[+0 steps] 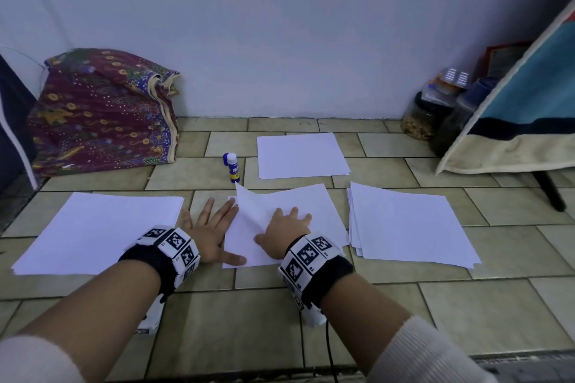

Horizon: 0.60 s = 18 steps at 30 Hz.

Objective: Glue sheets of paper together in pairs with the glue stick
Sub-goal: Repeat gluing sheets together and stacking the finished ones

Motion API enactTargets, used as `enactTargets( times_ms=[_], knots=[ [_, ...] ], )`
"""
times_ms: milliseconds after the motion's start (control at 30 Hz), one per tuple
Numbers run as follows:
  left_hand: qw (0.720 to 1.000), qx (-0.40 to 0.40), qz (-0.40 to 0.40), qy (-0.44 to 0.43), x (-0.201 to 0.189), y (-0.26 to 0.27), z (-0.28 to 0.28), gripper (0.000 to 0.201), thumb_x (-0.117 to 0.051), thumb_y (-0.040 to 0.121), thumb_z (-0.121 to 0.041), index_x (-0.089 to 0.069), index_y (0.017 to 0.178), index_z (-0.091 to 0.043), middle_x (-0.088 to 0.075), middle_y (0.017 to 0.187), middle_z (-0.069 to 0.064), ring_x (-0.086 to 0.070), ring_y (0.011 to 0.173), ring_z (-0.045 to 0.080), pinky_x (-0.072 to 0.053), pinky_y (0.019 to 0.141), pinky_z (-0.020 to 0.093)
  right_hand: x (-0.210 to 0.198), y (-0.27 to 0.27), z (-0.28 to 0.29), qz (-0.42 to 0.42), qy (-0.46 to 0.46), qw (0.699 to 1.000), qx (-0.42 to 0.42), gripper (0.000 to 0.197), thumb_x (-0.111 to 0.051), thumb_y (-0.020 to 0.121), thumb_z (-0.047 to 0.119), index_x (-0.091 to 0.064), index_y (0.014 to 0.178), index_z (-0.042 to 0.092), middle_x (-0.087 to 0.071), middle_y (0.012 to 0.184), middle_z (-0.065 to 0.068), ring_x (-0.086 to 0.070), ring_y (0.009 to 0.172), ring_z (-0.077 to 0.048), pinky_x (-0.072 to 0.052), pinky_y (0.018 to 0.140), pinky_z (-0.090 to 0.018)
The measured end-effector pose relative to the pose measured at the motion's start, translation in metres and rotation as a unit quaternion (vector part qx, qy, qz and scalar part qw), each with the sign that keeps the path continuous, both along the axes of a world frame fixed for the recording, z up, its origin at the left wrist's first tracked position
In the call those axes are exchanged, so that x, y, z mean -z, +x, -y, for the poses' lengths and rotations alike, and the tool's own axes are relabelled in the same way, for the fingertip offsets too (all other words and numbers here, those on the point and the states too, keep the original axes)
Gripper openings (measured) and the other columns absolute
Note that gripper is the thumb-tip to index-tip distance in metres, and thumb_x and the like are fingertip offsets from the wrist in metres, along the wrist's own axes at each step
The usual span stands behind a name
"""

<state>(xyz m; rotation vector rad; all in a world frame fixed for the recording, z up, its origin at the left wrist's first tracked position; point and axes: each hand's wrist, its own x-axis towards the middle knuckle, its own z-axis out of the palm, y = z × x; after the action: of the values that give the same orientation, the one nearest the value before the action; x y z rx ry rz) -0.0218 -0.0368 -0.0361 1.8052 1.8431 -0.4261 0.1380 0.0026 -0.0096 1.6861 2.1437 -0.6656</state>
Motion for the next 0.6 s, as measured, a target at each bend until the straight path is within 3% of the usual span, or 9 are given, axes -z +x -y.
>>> enactTargets(
  times_ms=[67,200,333,467,600],
  knots=[
    [1.000,0.000,-0.003,0.003,0.001,0.000,0.000,0.166,0.001,0.004,-0.103,0.026,0.147,-0.024,0.035,0.152,-0.011,0.034,0.140,0.023,0.015,0.109,0.063,-0.005,-0.003,0.000,0.008,0.005,1.000,-0.011,0.070,-0.038,0.097,0.044,-0.014,0.149,0.005,-0.017,0.155,-0.018,-0.010,0.145,-0.032,-0.005,0.116,-0.053],
    [1.000,-0.001,-0.013,0.002,0.001,0.001,0.000,0.161,-0.012,0.012,-0.102,0.027,0.147,-0.023,0.036,0.151,-0.011,0.033,0.140,0.023,0.014,0.110,0.064,-0.008,-0.009,-0.002,-0.003,-0.009,1.000,0.005,0.070,-0.036,0.096,0.047,-0.018,0.148,0.003,-0.026,0.152,-0.017,-0.016,0.144,-0.031,-0.010,0.115,-0.053],
    [1.000,-0.003,-0.019,0.001,0.002,0.000,0.000,0.142,-0.026,0.038,-0.097,0.026,0.147,-0.023,0.035,0.152,-0.010,0.033,0.140,0.024,0.012,0.110,0.064,-0.008,-0.015,-0.004,-0.017,-0.008,0.999,0.026,0.071,-0.040,0.094,0.051,-0.025,0.144,0.002,-0.035,0.148,-0.015,-0.023,0.140,-0.032,-0.015,0.114,-0.052],
    [0.999,-0.005,-0.032,0.006,0.003,0.001,-0.001,0.155,-0.014,0.019,-0.099,0.026,0.148,-0.022,0.034,0.153,-0.010,0.031,0.141,0.024,0.011,0.110,0.063,-0.004,-0.018,-0.002,-0.009,0.002,0.999,0.031,0.072,-0.041,0.092,0.052,-0.027,0.143,0.003,-0.039,0.145,-0.015,-0.028,0.138,-0.032,-0.017,0.113,-0.052],
    [0.999,-0.008,-0.032,0.004,0.002,0.002,-0.001,0.160,-0.011,0.013,-0.102,0.025,0.148,-0.023,0.034,0.153,-0.010,0.031,0.142,0.024,0.011,0.110,0.062,-0.004,-0.019,-0.001,-0.005,0.001,1.000,0.030,0.073,-0.040,0.093,0.052,-0.024,0.145,0.003,-0.036,0.147,-0.016,-0.024,0.140,-0.032,-0.014,0.114,-0.052]
  ],
)
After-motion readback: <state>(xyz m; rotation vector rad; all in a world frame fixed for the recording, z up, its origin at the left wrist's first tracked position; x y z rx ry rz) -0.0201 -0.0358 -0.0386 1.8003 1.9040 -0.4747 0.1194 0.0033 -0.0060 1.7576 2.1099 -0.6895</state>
